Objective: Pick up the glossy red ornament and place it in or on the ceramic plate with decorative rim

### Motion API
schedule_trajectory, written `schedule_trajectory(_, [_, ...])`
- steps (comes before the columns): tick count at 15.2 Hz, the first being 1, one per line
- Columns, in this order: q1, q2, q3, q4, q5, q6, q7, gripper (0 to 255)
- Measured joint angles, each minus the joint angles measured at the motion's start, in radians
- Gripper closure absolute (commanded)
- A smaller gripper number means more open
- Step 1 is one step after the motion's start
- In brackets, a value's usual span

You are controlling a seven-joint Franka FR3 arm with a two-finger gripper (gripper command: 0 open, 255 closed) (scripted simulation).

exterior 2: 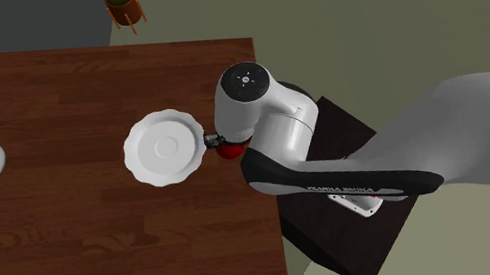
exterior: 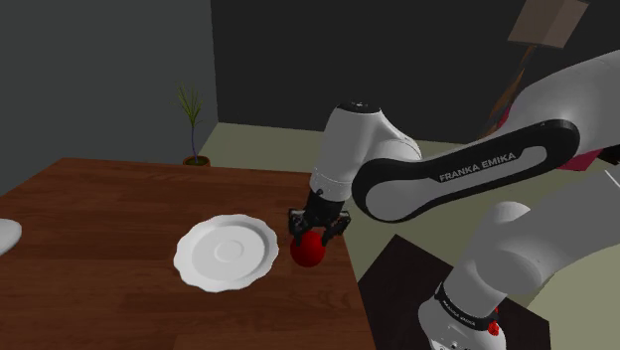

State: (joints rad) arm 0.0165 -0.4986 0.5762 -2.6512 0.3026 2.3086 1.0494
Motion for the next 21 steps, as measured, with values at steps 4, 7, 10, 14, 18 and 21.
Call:
schedule_trajectory(4, [0.005, -0.027, -0.016, 0.031, -0.002, -0.061, -0.002, 255])
schedule_trajectory(7, [0.006, -0.040, -0.023, 0.050, -0.004, -0.094, -0.001, 0])
schedule_trajectory(10, [0.000, 0.046, -0.130, 0.102, 0.065, -0.158, -0.096, 0])
schedule_trajectory(14, [-0.055, 0.361, -0.380, 0.289, 0.277, -0.433, -0.354, 0])
schedule_trajectory(18, [-0.163, 0.783, -0.493, 0.505, 0.447, -0.767, -0.516, 0])
schedule_trajectory(21, [-0.239, 1.010, -0.500, 0.654, 0.526, -1.012, -0.547, 0])
